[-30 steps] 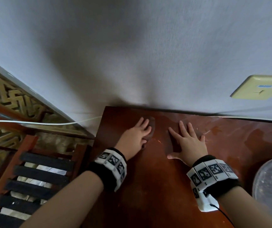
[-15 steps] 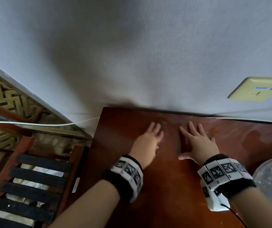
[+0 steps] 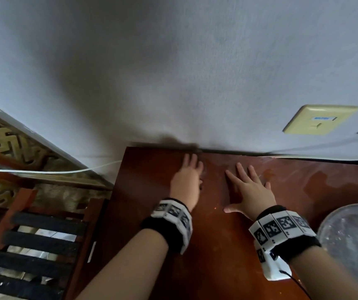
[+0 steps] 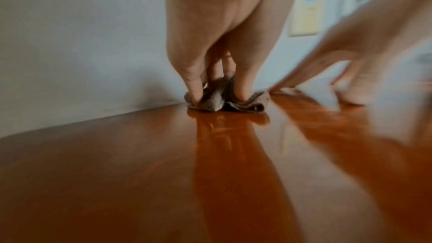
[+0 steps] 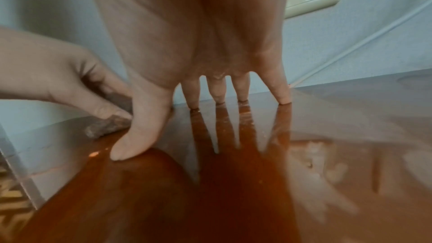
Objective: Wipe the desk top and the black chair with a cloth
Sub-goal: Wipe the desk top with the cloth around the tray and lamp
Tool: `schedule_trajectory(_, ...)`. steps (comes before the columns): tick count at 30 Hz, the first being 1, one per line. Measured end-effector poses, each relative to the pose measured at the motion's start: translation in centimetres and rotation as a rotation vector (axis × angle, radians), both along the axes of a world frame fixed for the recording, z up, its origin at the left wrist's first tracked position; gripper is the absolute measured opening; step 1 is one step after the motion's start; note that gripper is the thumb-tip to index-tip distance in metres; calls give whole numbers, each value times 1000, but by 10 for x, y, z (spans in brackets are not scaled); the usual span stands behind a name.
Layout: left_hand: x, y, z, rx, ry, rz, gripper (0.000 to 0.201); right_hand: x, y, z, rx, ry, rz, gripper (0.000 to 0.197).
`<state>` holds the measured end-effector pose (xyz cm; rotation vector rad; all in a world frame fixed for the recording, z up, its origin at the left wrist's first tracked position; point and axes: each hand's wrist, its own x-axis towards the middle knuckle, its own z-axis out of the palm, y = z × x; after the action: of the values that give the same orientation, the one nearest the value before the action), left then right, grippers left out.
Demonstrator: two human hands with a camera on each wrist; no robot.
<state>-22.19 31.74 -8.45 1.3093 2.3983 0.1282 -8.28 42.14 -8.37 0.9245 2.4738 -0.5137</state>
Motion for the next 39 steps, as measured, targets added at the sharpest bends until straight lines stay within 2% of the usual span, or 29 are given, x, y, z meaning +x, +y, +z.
schedule_trajectory(2,31,10,-1,32,-45,-129,55,1,0,-1,7,11,-11,114)
schedule_trajectory(4,42,17,-1,33,-48,-158,58,4,0,-2,13,29,-23,119)
schedule_trajectory(6,24,17,0,33,-20,-104,56,8,0,-1,0,45,-30,122)
schedule_trajectory(10,-37,0,10,-65,54,147,55,11,2,2,-23,61,-19,126)
schedule_trajectory(12,-40,-2,14,-132,61,170,56,11,3,2,-20,54,-11,126)
schedule_trajectory(16,-4,17,7,-35,-10,94,57,10,2,4,-28,55,3,125)
schedule_trajectory(19,29,39,1,39,-58,21,58,15,11,14,-109,70,-40,126)
schedule_trajectory(22,49,56,0,68,-129,7,60,22,29,26,-178,113,-140,113)
schedule_trajectory(25,60,62,7,100,-284,-88,60,22,36,28,-88,239,-144,84)
schedule_trajectory(27,54,56,17,194,-424,-48,62,14,34,22,-83,257,-98,75)
schedule_trajectory(29,37,43,25,270,-461,50,66,4,28,14,-62,168,-46,76)
schedule_trajectory(31,17,27,25,216,-357,73,70,-6,20,8,6,111,-16,73)
schedule_trajectory(34,-4,2,19,-35,-148,33,71,-23,9,9,55,76,-65,63)
schedule_trajectory(36,-6,-13,15,-164,-172,50,82,-31,2,11,44,54,-132,60)
schedule_trajectory(39,-1,-28,7,-226,-250,62,98,-37,-5,9,111,25,-132,53)
